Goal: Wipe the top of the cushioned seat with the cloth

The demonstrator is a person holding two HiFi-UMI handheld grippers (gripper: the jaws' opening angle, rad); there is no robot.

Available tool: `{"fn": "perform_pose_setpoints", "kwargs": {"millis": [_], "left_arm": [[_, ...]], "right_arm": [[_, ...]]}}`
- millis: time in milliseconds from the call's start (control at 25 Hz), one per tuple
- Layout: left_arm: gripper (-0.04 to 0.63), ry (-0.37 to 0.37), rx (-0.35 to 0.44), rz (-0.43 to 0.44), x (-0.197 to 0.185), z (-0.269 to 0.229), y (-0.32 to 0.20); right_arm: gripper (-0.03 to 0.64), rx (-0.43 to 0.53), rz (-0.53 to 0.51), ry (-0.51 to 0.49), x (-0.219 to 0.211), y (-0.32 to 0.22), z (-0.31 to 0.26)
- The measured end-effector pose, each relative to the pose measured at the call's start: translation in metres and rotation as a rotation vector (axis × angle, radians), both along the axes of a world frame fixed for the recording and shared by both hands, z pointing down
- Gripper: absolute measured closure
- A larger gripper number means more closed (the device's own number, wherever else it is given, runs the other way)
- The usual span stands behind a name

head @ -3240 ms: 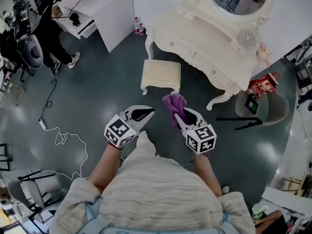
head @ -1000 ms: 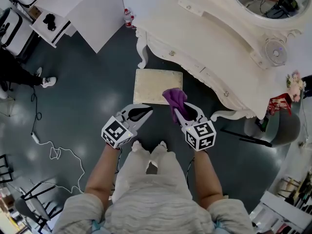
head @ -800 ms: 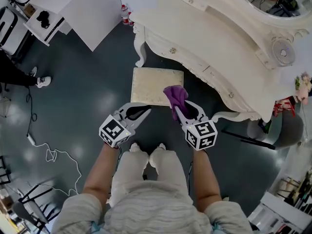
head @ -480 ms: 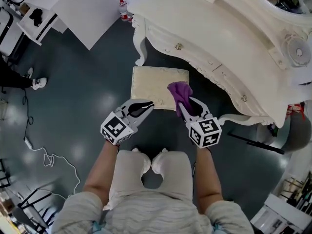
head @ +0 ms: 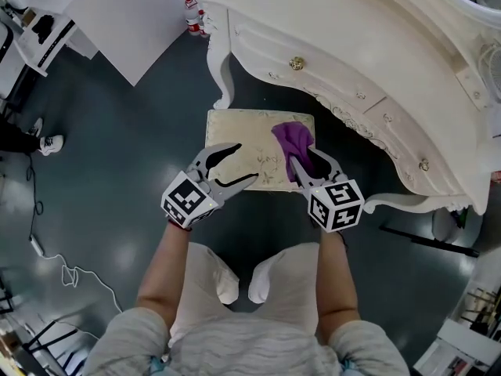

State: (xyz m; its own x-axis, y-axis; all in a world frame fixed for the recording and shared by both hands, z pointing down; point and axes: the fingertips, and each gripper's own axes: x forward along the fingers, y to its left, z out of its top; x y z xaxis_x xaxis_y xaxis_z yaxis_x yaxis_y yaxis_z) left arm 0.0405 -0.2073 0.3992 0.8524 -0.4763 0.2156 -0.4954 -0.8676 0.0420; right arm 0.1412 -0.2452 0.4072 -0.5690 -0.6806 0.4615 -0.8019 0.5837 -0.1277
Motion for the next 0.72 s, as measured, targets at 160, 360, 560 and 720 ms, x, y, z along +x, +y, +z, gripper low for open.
{"fn": "perform_pose_setpoints", "kwargs": {"millis": [160, 360, 560, 720], "left_arm": [[0.115, -0.011, 0.02, 0.026, -0.002, 0.038, -0.002], [0.046, -0.034, 0.081, -0.016, -0.013, 0.068, -0.006], [0.015, -0.048, 0.091, -0.06, -0.031, 0.096, -0.007], [0.006, -0.042, 0.085, -0.106, -0.045, 0.114, -0.008]], "right_arm": [[0.497, 0.02, 0.036, 0.023, 0.006, -0.014, 0.033], [0.497, 0.045, 0.07, 0.054, 0.013, -0.021, 0.064], [0.497, 0.077, 0.078, 0.087, 0.016, -0.028, 0.08], [0.495, 0.078, 0.091, 0.111, 0.018, -0.034, 0.086]]}}
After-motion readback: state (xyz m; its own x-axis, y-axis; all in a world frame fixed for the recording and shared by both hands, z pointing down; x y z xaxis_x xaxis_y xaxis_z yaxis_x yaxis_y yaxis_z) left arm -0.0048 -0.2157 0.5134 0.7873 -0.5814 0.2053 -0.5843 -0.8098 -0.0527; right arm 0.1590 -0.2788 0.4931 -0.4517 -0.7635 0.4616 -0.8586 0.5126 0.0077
